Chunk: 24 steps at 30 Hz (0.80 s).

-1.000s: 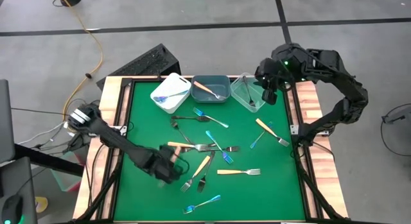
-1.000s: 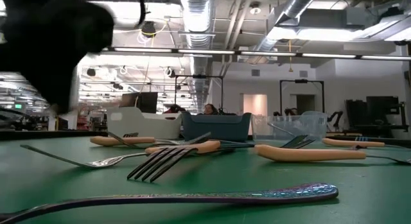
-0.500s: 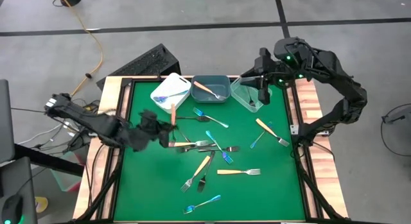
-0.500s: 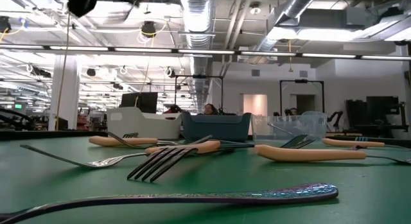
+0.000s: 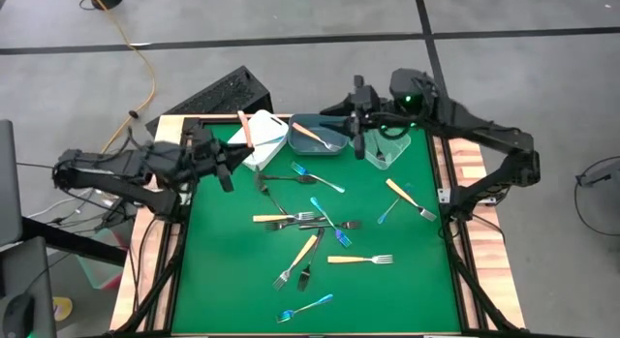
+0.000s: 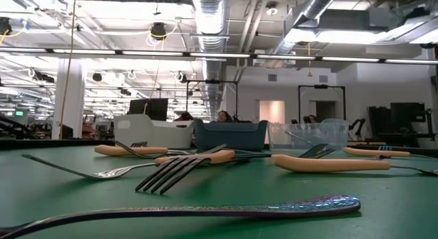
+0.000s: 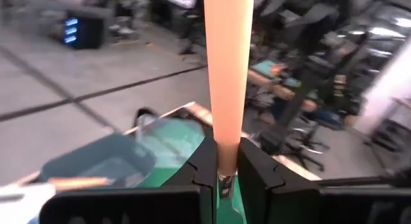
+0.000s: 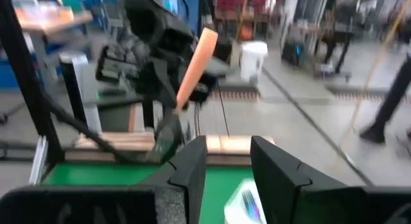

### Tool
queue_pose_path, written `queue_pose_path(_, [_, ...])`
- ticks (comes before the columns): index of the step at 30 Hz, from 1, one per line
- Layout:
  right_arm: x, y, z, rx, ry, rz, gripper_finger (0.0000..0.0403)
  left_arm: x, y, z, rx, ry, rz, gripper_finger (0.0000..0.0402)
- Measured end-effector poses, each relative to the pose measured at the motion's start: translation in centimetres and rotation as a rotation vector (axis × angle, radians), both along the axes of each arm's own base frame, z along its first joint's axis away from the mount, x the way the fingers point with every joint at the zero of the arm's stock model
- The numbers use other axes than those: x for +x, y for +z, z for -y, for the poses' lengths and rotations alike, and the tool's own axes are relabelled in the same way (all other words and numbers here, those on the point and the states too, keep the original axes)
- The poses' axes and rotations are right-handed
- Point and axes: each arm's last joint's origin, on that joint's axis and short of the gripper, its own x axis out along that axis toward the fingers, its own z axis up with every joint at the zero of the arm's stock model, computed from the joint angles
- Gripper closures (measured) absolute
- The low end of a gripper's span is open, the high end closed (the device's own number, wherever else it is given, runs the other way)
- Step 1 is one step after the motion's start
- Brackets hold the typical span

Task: Sort silverware by color (type)
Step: Put the yellow fork into the blue bin

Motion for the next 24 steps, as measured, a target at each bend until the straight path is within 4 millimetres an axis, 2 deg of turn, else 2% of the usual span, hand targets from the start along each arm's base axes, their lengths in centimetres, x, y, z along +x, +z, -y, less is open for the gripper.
queue_pose_path(5, [1.1, -1.2, 0.1, 0.093, 0.002, 0.121, 0.0262, -0.2, 0.1, -1.3, 0.114, -0.116, -0.049, 0.0383])
queue_pose_path(9, [1.4, -2.7, 0.2, 0.223, -0.011, 0.078, 0.0262, 0.6, -0.3, -2.6, 0.194, -0.157, -0.114, 0.0383])
queue_pose_path(15, [1.9, -4.7, -0.1, 0.291, -0.012, 0.028, 0.0262, 3.2, -1.7, -4.6, 0.208, -0.284, -0.171, 0.0383])
queue_pose_path(19, [1.9, -4.9, 0.0, 0.301, -0.021, 0.014, 0.0258, 5.1, -2.5, -5.6, 0.213, -0.311, -0.178, 0.0383])
queue_pose_path(24, [2.3, -5.6, 0.3, 0.288, -0.009, -0.024, 0.0219, 7.4, -3.0, -6.5, 0.23, -0.327, -0.12, 0.0383])
